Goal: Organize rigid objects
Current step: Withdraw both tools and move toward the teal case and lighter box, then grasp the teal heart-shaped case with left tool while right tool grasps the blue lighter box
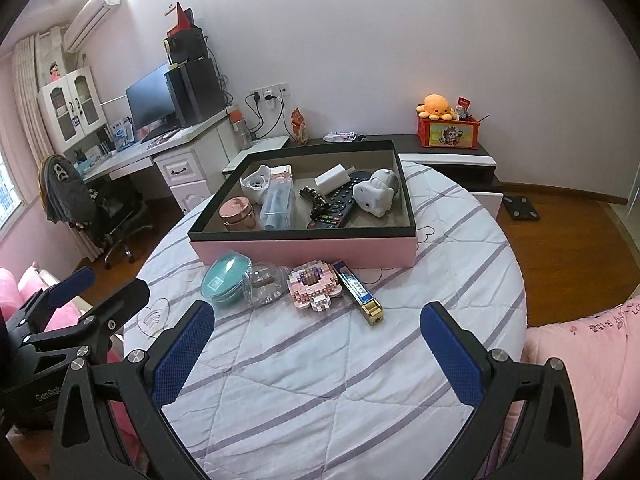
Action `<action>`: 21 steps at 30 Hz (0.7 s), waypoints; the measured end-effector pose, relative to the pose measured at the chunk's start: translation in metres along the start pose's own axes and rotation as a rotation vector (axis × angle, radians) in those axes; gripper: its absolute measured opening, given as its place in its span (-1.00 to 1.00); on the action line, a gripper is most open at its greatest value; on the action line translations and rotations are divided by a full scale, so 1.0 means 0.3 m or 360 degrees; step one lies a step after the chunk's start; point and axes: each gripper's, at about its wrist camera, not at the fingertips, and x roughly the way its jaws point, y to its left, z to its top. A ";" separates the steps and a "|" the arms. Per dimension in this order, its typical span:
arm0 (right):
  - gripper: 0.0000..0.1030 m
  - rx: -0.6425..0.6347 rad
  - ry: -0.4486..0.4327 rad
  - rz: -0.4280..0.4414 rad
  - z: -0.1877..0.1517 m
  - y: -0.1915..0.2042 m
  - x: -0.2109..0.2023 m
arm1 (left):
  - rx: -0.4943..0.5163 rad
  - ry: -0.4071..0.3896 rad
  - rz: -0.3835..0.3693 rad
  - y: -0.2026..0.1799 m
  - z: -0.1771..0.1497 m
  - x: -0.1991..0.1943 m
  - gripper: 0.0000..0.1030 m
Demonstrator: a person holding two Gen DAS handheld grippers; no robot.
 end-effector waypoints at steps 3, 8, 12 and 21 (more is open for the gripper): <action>1.00 0.0001 0.0032 -0.0021 -0.002 -0.021 0.026 | 0.0004 0.0057 -0.0003 0.011 -0.019 0.047 1.00; 1.00 0.0015 0.0093 -0.0064 -0.005 -0.068 0.094 | 0.0019 0.0123 0.0003 0.023 -0.044 0.142 1.00; 1.00 -0.0009 0.0154 -0.0085 -0.009 -0.081 0.156 | 0.0051 0.0165 0.0022 0.043 -0.051 0.231 1.00; 1.00 -0.0099 0.0249 -0.0154 -0.005 -0.080 0.287 | 0.0137 0.0282 -0.0012 0.045 -0.056 0.416 1.00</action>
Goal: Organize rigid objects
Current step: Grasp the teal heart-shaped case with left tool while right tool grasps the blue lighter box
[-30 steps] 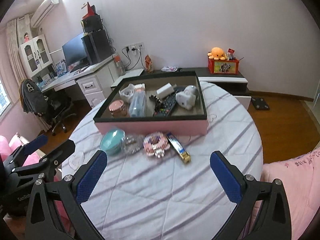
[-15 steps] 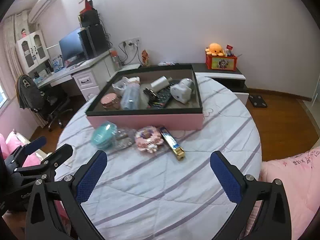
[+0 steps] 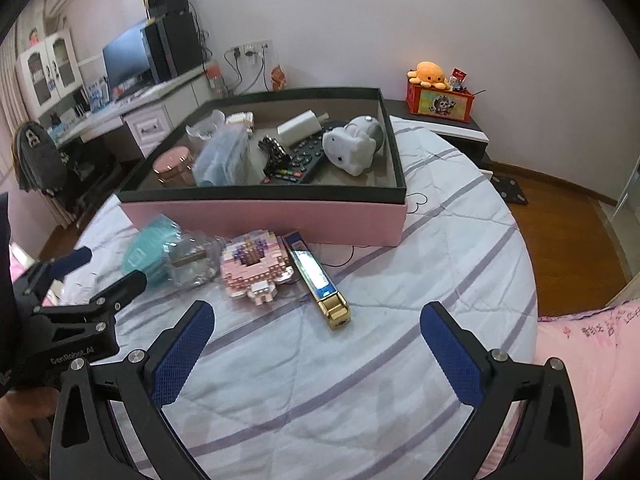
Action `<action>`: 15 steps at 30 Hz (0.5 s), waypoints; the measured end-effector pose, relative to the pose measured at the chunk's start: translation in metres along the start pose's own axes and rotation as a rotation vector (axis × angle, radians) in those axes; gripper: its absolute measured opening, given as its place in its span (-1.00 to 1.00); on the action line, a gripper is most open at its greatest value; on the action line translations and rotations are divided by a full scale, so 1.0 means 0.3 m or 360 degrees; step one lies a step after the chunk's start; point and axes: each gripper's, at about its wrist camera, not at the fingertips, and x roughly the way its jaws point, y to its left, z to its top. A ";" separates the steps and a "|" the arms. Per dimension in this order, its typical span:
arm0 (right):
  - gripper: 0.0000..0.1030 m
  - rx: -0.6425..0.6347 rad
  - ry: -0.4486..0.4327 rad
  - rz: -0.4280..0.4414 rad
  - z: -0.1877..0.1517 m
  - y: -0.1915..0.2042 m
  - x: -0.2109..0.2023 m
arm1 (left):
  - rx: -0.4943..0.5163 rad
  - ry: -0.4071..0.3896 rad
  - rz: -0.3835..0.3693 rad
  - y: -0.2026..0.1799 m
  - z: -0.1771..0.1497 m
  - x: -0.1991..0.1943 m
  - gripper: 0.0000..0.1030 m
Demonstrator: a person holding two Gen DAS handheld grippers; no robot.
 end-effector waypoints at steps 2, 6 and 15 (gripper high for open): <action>1.00 -0.0023 0.0022 -0.0025 0.007 0.000 0.027 | 0.0002 0.0021 -0.0009 0.003 0.010 0.033 0.99; 0.87 -0.0053 0.0059 -0.0072 0.019 -0.020 0.070 | -0.0005 0.0065 -0.0052 0.006 0.027 0.075 0.98; 0.56 -0.0089 0.0127 -0.0065 0.024 -0.058 0.126 | 0.0037 0.0104 -0.0104 -0.012 0.045 0.116 0.55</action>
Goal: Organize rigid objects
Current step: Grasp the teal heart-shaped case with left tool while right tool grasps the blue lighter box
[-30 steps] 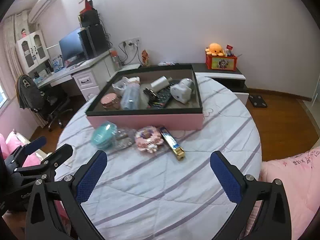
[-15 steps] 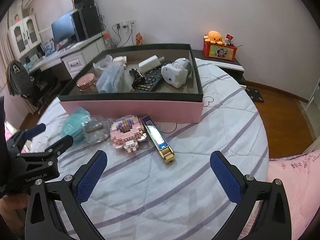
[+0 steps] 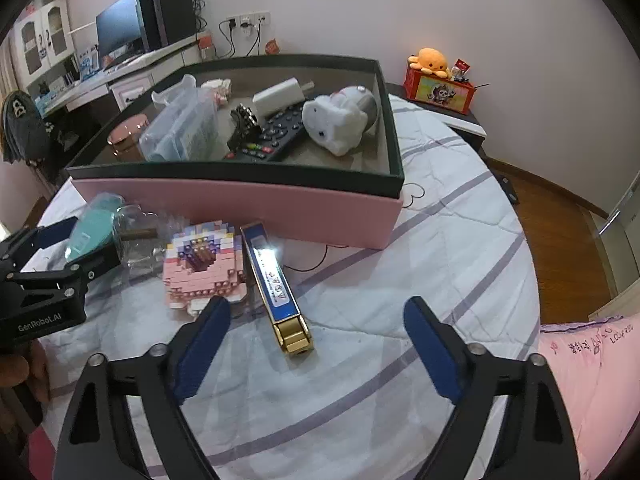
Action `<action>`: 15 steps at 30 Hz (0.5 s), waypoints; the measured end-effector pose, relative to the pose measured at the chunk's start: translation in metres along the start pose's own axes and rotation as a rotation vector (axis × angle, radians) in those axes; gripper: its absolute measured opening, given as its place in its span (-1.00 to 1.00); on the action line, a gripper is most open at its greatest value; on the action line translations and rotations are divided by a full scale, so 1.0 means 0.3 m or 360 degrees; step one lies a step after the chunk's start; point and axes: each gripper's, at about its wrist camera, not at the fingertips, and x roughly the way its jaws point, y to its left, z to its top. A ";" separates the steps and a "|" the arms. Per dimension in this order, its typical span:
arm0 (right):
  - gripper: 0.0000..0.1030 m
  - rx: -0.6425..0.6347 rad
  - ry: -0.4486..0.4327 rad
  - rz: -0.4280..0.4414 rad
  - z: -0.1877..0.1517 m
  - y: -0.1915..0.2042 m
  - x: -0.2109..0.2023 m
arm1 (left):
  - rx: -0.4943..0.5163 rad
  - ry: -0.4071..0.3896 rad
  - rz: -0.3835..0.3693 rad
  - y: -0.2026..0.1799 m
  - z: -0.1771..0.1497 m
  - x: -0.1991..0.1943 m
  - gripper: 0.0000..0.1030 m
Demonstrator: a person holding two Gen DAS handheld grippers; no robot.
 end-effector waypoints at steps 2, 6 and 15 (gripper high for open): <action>0.45 -0.0006 0.0008 0.0008 0.005 -0.002 0.014 | 0.0008 0.0005 -0.0013 -0.012 0.001 0.005 0.39; 0.21 -0.0029 0.0022 0.0015 0.018 0.000 0.043 | -0.0011 0.0003 -0.0068 -0.020 0.006 0.003 0.11; -0.70 -0.0086 -0.0006 0.0066 0.013 0.043 0.029 | -0.0072 -0.0024 -0.0103 0.003 -0.023 -0.037 0.09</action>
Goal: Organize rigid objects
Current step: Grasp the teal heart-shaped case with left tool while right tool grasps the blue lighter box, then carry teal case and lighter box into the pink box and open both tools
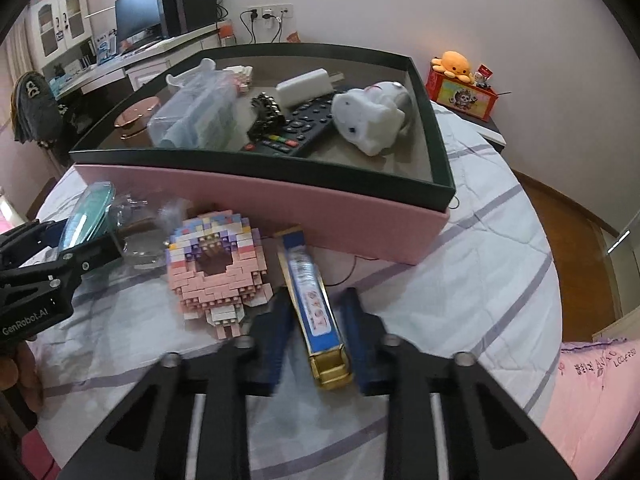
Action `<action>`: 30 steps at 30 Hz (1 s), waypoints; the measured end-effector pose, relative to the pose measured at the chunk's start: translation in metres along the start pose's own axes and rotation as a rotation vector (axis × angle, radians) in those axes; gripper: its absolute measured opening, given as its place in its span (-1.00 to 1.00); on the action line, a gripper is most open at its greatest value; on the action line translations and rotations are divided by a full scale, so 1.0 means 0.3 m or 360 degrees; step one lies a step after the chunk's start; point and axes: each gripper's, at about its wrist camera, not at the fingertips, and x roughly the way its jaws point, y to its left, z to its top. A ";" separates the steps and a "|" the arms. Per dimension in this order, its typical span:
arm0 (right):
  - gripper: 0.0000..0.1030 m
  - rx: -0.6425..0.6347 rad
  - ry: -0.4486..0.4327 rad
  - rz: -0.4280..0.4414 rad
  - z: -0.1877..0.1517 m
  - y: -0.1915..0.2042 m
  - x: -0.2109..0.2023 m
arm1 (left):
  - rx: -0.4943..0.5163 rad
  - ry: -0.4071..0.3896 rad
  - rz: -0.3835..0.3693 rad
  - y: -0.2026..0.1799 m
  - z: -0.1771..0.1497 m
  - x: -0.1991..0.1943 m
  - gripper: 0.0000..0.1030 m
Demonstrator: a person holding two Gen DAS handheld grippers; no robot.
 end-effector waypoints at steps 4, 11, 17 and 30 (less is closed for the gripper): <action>-0.70 0.0039 -0.0005 0.0039 -0.018 -0.010 -0.023 | -0.0013 -0.0006 0.0005 0.006 -0.020 -0.031 0.09; -0.70 0.0107 -0.0061 0.0088 -0.024 -0.022 -0.102 | -0.0009 -0.0043 0.0002 -0.005 -0.023 -0.102 0.09; -0.70 0.0104 -0.0123 0.0126 0.021 -0.012 -0.161 | 0.0004 -0.0101 -0.0008 -0.030 0.028 -0.151 0.09; -0.70 0.0118 -0.0112 0.0158 0.028 -0.005 -0.136 | 0.0024 -0.0133 -0.0017 -0.036 0.074 -0.161 0.09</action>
